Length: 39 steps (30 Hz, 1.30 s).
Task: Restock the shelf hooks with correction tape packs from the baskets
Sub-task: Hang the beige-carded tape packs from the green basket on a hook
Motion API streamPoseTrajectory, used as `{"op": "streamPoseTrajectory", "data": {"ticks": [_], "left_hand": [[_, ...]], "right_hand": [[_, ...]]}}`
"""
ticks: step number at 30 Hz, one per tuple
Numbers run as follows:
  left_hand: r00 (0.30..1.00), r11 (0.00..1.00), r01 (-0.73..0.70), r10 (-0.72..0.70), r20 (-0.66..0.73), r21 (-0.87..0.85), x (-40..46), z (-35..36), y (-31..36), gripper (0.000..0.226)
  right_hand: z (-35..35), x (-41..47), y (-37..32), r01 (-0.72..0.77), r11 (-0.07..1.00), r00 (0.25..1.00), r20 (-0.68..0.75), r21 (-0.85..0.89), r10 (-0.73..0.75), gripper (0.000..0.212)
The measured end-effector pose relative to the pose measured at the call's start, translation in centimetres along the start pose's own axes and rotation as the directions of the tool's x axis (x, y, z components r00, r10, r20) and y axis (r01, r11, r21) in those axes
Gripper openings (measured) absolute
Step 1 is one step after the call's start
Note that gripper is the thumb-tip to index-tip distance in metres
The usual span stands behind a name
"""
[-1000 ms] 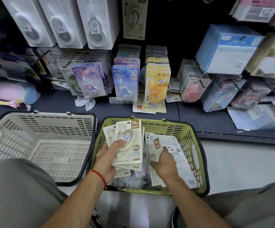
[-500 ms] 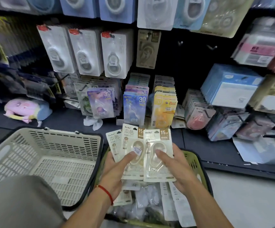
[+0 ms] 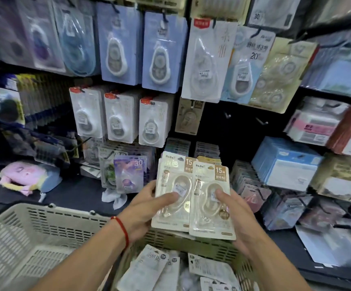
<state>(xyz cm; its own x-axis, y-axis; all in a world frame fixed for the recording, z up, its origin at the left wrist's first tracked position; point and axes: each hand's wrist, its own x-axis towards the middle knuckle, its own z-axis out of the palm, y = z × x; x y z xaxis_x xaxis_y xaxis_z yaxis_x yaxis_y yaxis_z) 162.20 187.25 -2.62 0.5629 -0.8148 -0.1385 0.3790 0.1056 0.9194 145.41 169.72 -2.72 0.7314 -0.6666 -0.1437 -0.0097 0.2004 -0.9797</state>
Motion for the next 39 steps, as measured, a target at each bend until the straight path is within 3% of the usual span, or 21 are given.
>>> {"op": "streamPoseTrajectory", "data": {"ticks": [2,4,6,9,13,21,23,26,28,30,32,34,36,39], "left_hand": [[0.999,0.999,-0.027,0.028,-0.016,0.034,1.5,-0.4,1.6,0.067],[0.988,0.994,-0.097,0.103,-0.117,0.053,3.0,-0.9,2.3,0.060],[0.954,0.980,-0.177,0.195,-0.229,0.095,4.1,-1.4,2.6,0.054],[0.902,0.962,-0.258,0.274,-0.335,0.093,5.1,-2.2,3.0,0.055],[0.865,0.944,-0.330,0.310,-0.394,0.019,5.7,-3.2,3.5,0.052],[0.832,0.920,-0.392,0.350,-0.430,-0.010,5.0,-3.9,4.1,0.064],[0.830,0.915,-0.403,0.365,-0.421,-0.001,4.8,-4.1,4.2,0.063],[0.837,0.913,-0.408,0.378,-0.397,0.009,4.6,-4.0,4.2,0.064],[0.842,0.912,-0.410,0.382,-0.380,0.008,4.5,-3.8,4.0,0.069],[0.849,0.914,-0.406,0.382,-0.364,0.010,4.5,-3.4,3.7,0.076],[0.858,0.918,-0.395,0.374,-0.352,0.013,4.6,-2.9,3.3,0.082],[0.869,0.926,-0.378,0.363,-0.337,0.023,4.8,-2.3,2.8,0.084],[0.881,0.931,-0.365,0.349,-0.320,0.010,4.8,-1.6,2.4,0.085],[0.895,0.938,-0.347,0.326,-0.303,-0.017,4.7,-0.7,2.1,0.087]], "right_hand": [[0.7,1.0,-2.2,0.080,0.993,0.995,0.067,-0.090,-0.074,0.035],[1.7,2.3,-4.2,0.180,0.959,0.981,0.106,-0.220,-0.160,0.044],[2.7,3.7,-5.9,0.270,0.912,0.963,0.099,-0.309,-0.252,0.035],[4.2,5.6,-7.7,0.386,0.853,0.922,0.110,-0.352,-0.371,0.022],[6.0,8.0,-9.3,0.492,0.798,0.867,0.106,-0.348,-0.488,0.031],[7.2,10.6,-9.1,0.491,0.811,0.856,0.005,-0.319,-0.517,0.035],[7.1,10.8,-8.9,0.466,0.809,0.860,-0.029,-0.359,-0.509,0.044],[6.7,10.9,-8.3,0.299,0.817,0.909,-0.113,-0.493,-0.401,0.060],[6.3,10.2,-7.3,0.195,0.756,0.910,-0.173,-0.624,-0.377,0.058],[6.2,8.7,-5.9,0.245,0.713,0.915,-0.086,-0.656,-0.393,0.048],[6.5,7.0,-4.7,0.339,0.723,0.931,0.103,-0.602,-0.351,0.043],[7.1,5.6,-3.8,0.359,0.763,0.932,0.243,-0.537,-0.268,0.060],[7.5,5.2,-3.1,0.348,0.779,0.934,0.269,-0.522,-0.237,0.077],[7.7,5.4,-3.0,0.349,0.794,0.937,0.186,-0.498,-0.295,0.056]]}}
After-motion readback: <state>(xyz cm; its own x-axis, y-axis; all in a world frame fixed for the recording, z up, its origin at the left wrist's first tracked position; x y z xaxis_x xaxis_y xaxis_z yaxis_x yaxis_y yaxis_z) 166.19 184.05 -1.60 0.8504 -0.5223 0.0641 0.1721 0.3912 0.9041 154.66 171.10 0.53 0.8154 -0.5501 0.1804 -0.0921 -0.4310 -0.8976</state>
